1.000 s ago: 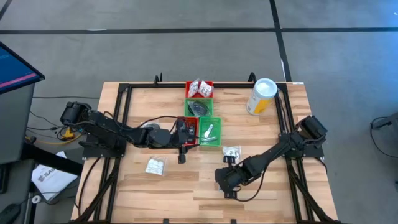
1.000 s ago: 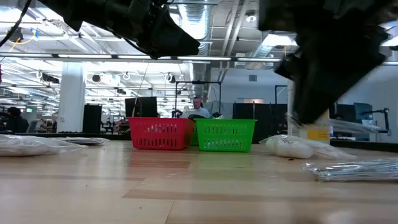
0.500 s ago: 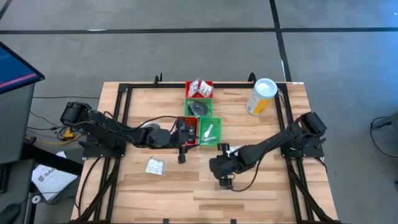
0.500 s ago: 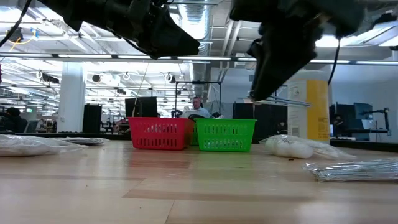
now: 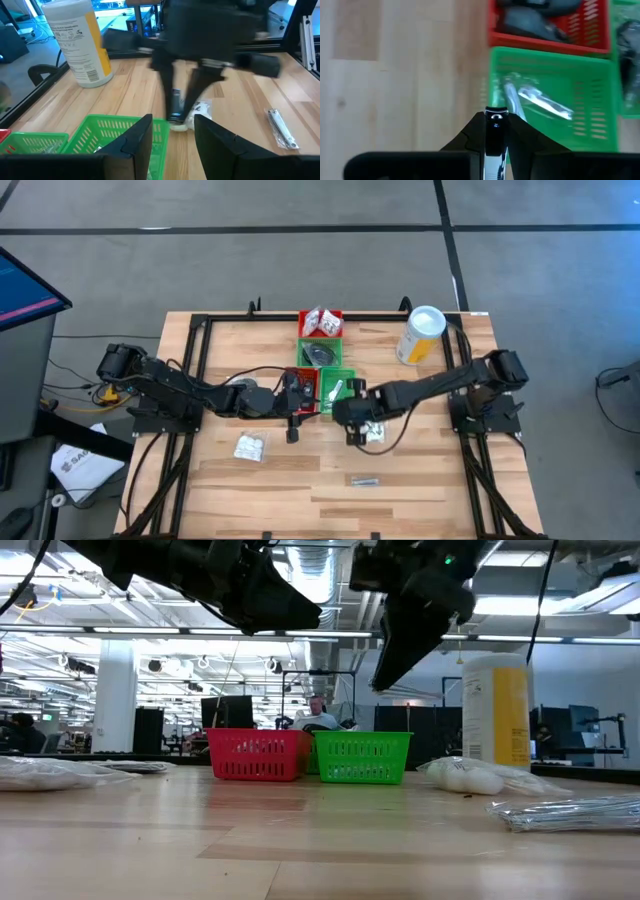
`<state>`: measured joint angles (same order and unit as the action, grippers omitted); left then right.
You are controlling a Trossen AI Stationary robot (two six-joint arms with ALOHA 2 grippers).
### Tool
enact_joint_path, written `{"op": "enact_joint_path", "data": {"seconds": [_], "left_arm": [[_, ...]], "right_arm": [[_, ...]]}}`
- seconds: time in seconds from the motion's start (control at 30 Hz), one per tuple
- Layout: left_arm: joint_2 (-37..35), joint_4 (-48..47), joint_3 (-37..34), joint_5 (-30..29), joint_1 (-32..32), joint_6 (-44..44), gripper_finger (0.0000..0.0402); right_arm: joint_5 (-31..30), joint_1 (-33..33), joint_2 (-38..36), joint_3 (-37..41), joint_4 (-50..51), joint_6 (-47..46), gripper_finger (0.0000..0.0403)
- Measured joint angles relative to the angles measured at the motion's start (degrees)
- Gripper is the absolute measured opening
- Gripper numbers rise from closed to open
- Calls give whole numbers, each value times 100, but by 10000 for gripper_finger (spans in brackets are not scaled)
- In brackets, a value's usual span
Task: Pick & Place Travel size toiletries
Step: Put the silver nail cutter into the bottom green bin
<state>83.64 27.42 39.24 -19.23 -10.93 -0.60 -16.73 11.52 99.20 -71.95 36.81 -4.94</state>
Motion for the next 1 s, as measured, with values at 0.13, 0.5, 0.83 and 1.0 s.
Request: {"op": "enact_joint_path", "data": {"seconds": [0.13, 0.5, 0.83, 1.0], "left_arm": [[0, -2, 0, 0, 1, 0, 136], [0, -26, 0, 1, 1, -2, 136], [0, -58, 0, 1, 1, -4, 136], [0, -221, -1, -2, 1, -79, 136]], "right_arm": [[56, -319, 0, 1, -58, 231, 42], [559, -1055, -2, 1, -591, 763, 42], [1072, -1460, 44, 5, -964, 857, 45], [1075, -1525, 44, 5, -989, 818, 71]]}}
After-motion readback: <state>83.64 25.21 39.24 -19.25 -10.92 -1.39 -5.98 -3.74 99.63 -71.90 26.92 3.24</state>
